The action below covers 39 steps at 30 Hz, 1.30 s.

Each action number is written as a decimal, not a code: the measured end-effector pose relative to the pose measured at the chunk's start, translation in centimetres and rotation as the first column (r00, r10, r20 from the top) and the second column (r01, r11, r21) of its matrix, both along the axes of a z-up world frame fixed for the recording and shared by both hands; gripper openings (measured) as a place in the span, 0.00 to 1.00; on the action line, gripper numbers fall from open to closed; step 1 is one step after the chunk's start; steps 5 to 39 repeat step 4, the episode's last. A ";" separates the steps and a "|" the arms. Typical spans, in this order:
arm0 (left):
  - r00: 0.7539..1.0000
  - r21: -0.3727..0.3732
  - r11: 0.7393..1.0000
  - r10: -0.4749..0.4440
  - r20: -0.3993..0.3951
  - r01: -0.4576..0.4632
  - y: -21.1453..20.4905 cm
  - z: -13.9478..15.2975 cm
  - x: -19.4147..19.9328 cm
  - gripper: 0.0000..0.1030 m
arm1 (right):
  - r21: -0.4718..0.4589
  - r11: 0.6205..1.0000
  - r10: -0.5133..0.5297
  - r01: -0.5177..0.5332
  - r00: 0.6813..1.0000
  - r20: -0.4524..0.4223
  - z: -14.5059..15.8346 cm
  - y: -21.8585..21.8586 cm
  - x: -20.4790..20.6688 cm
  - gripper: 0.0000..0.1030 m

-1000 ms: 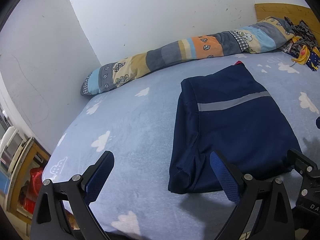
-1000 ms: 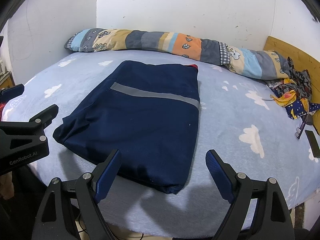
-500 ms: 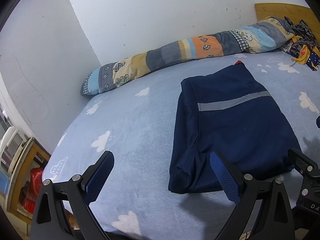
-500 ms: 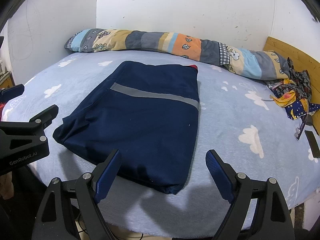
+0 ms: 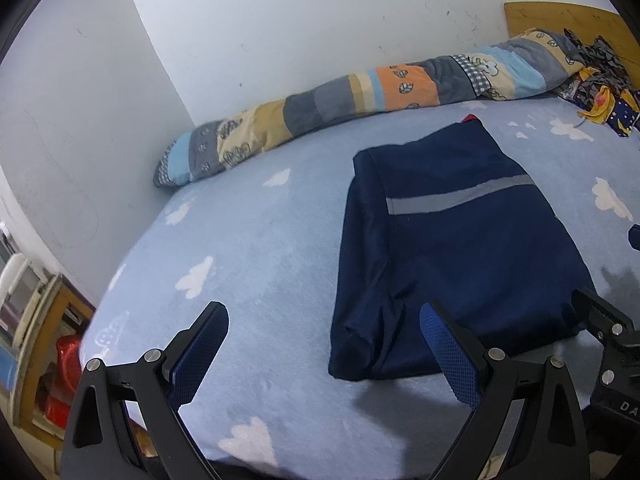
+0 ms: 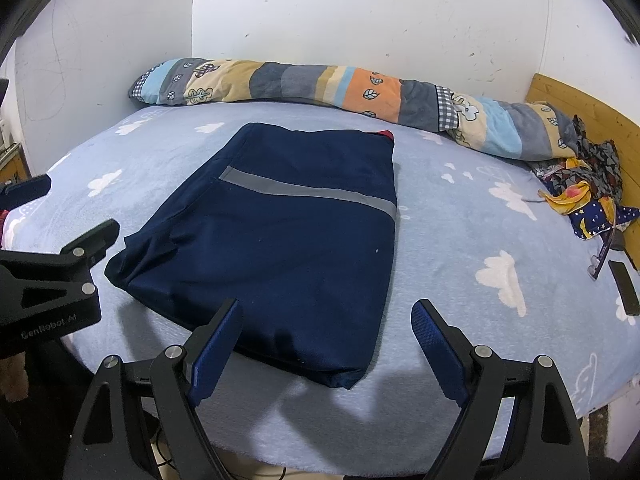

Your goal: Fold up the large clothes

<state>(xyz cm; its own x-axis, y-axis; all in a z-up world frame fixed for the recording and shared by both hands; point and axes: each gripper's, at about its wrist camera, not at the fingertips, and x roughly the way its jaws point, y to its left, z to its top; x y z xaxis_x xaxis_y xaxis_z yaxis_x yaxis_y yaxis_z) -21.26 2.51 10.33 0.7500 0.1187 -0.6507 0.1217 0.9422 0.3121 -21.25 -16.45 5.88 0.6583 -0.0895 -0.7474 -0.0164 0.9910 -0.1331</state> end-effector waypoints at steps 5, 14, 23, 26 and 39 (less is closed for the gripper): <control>0.999 -0.060 0.998 0.008 -0.035 -0.010 0.9 0.5 0.4 0.95 | 0.000 1.000 -0.003 0.003 1.000 0.003 0.1 0.0 0.0 0.86; 0.999 -0.060 0.998 0.008 -0.035 -0.010 0.9 0.5 0.4 0.95 | 0.000 1.000 -0.003 0.003 1.000 0.003 0.1 0.0 0.0 0.86; 0.999 -0.060 0.998 0.008 -0.035 -0.010 0.9 0.5 0.4 0.95 | 0.000 1.000 -0.003 0.003 1.000 0.003 0.1 0.0 0.0 0.86; 0.999 -0.060 0.998 0.008 -0.035 -0.010 0.9 0.5 0.4 0.95 | 0.000 1.000 -0.003 0.003 1.000 0.003 0.1 0.0 0.0 0.86; 0.999 -0.060 0.998 0.008 -0.035 -0.010 0.9 0.5 0.4 0.95 | 0.000 1.000 -0.003 0.003 1.000 0.003 0.1 0.0 0.0 0.86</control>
